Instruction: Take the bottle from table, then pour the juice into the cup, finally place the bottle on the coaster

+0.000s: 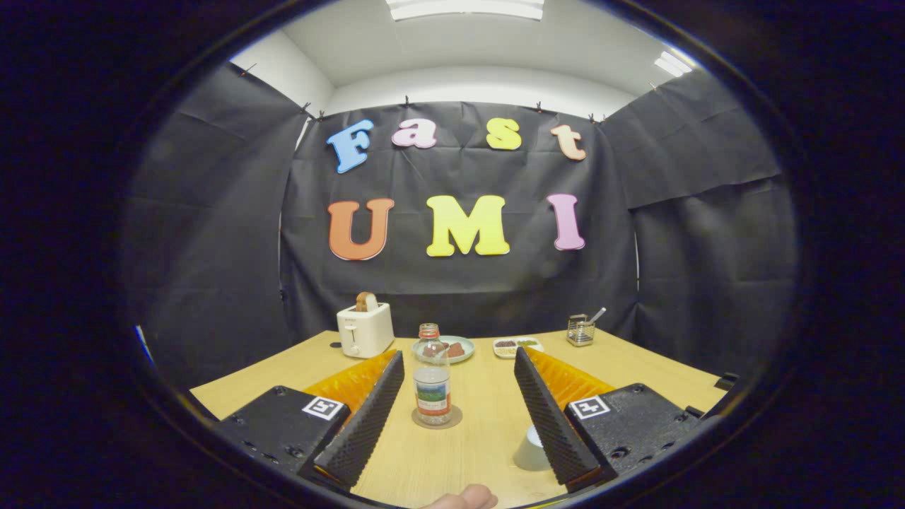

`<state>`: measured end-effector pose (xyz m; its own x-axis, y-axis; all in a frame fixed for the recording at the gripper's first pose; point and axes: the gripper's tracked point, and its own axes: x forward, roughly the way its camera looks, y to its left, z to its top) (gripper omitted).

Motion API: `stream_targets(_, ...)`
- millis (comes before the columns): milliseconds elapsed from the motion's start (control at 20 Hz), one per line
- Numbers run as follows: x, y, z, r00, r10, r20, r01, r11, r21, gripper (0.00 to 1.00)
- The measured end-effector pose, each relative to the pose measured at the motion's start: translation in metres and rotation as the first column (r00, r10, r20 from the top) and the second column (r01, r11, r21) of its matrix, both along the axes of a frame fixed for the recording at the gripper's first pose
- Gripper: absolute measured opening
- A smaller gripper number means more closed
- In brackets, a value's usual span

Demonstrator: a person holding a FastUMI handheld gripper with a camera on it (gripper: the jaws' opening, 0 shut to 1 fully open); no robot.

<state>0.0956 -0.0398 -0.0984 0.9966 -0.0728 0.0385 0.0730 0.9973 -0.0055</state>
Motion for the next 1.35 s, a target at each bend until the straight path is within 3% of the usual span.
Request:
stream_targets(250, -0.020, 0.004, -0.006, 0.999, -0.009, -0.043, 0.008, 1.000, -0.011, 1.00)
stream_targets(550, -0.034, 0.006, -0.002, 0.998, 0.040, -0.044, -0.041, 0.999, -0.022, 1.00)
stream_targets(850, -0.023, 0.007, -0.007, 0.995, 0.066, -0.072, -0.067, 0.998, -0.007, 1.00)
stream_targets(1350, -0.043, 0.027, 0.061, 0.996, 0.065, -0.061, -0.064, 0.998, 0.019, 1.00)
